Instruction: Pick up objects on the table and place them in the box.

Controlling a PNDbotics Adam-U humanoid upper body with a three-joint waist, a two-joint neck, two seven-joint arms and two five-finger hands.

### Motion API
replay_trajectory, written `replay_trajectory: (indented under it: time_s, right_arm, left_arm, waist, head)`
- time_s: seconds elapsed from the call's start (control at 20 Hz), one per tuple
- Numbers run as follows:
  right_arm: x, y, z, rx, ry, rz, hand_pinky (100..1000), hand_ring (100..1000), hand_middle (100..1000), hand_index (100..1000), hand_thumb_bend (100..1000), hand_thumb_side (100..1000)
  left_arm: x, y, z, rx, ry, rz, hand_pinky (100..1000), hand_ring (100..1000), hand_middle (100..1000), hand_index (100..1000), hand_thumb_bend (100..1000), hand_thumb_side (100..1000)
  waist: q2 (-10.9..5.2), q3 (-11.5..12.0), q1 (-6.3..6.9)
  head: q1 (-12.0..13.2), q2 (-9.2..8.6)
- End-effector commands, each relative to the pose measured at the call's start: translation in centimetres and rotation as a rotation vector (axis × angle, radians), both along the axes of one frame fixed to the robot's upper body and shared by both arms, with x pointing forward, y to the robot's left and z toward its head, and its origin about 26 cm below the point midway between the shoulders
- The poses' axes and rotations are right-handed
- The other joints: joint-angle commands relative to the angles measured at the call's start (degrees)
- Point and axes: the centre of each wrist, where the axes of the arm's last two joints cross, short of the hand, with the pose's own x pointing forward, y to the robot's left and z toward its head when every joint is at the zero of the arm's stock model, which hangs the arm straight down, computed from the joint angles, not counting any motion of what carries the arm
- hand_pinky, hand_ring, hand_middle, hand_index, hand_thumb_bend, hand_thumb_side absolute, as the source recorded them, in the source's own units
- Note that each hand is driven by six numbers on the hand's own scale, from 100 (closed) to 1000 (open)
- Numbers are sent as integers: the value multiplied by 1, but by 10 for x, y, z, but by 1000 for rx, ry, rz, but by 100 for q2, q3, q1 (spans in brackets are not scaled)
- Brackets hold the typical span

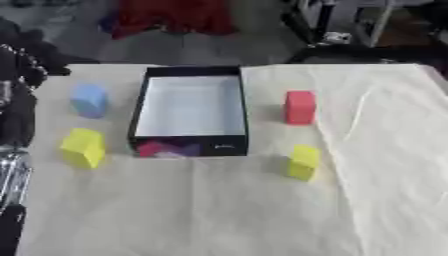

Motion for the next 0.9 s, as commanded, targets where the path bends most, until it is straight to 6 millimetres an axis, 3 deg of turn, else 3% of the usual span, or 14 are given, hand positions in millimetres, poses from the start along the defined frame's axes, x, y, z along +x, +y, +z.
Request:
replay_trajectory:
  time_s: [0.05,0.65,0.9]
  right_arm:
    - [-2,2,9,-1,-31,13,757,685,639,832,100,454]
    - [-2,3,9,-1,-28,18,758,684,639,832,100,456]
    - [-2,3,9,-5,-23,19,758,685,639,833,100,456]
  left_arm:
    - [-1,1,8,18,-24,-1,615,600,605,784,689,808]
    - [-1,2,6,20,-14,1,615,602,608,784,692,807]
    - [-1,18,11,142,4,63,617,603,614,793,744,775]
  waist:
    - [82,-11,-19]
    - [106,-16,6]
    - [85,-26,20]
  head:
    - [-2,-9]
    - [-42,-9]
    - [-24,-9]
